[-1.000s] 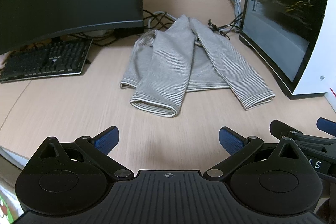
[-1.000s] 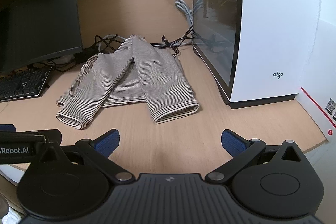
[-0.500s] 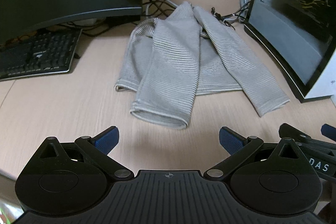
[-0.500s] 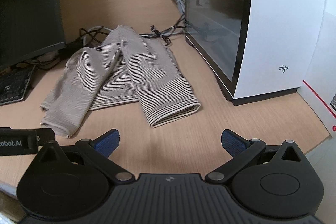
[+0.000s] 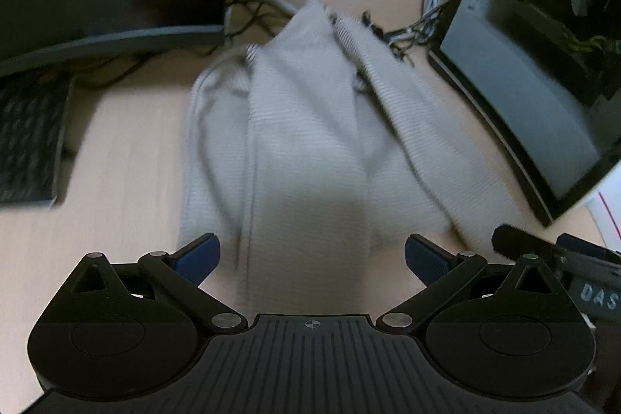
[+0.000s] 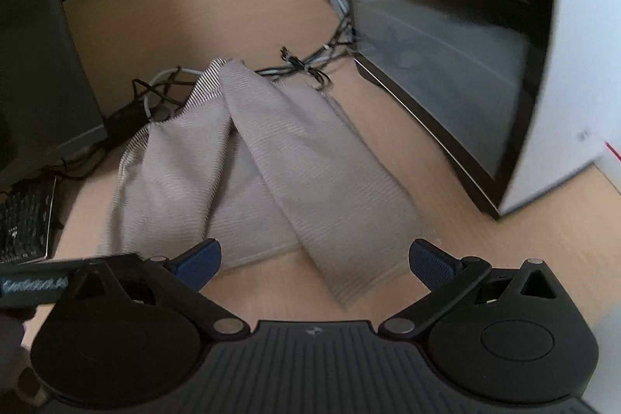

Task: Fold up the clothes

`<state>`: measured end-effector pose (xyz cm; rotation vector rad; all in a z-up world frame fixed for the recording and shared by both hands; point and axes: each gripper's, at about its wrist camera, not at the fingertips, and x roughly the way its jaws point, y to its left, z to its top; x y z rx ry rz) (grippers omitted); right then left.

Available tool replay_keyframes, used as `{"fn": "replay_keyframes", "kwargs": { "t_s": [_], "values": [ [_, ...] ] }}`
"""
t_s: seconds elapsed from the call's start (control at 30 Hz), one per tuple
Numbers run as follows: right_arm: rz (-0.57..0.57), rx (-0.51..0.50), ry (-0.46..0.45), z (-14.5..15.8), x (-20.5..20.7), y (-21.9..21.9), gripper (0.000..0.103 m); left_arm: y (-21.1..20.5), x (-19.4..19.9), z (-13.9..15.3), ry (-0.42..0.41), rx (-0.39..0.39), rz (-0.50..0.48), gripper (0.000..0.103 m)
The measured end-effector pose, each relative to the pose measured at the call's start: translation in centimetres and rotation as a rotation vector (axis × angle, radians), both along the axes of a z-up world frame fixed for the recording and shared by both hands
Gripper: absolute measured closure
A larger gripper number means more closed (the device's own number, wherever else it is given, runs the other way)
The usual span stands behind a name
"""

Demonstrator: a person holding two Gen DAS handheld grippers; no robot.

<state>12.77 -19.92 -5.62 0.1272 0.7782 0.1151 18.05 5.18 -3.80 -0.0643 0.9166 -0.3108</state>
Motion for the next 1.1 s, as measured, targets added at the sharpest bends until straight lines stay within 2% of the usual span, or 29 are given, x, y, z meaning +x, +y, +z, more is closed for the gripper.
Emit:
{"fn": "replay_keyframes", "kwargs": {
  "t_s": [0.2,0.3,0.4,0.43,0.53,0.7,0.87,0.97,1.1],
  "values": [
    [0.073,-0.028,-0.006,-1.0,5.3,1.6,0.0,-1.1,5.8,-1.3,-0.003,-0.058,0.03,0.0],
    [0.135,-0.052,-0.014,-2.3,8.4,2.5,0.0,-1.5,7.9,-3.0,0.033,-0.053,0.113,0.0],
    [0.2,0.006,-0.053,-3.0,11.2,2.9,0.0,-1.0,8.9,-4.7,0.086,-0.082,0.198,0.0],
    [0.22,0.038,-0.063,-3.3,12.1,3.0,0.0,-1.0,8.7,-4.9,0.059,-0.076,0.205,0.0],
    [0.282,0.098,0.009,-5.2,14.9,3.7,0.0,-1.4,8.2,-5.2,0.03,-0.031,0.204,0.0],
    [0.348,0.066,0.024,-7.0,14.3,4.3,0.0,-2.0,7.4,-5.5,0.01,0.032,0.156,0.0],
    [0.393,0.104,0.053,-7.0,12.1,2.8,0.0,-1.9,5.5,-5.7,0.003,0.081,0.11,0.0],
    [0.409,0.137,0.08,-7.0,9.8,1.1,0.0,-1.3,3.8,-5.7,0.009,0.091,0.084,0.0],
    [0.445,0.112,0.105,-6.9,6.8,0.0,0.0,0.2,0.8,-5.2,0.069,0.046,0.06,0.0]
  ]
}}
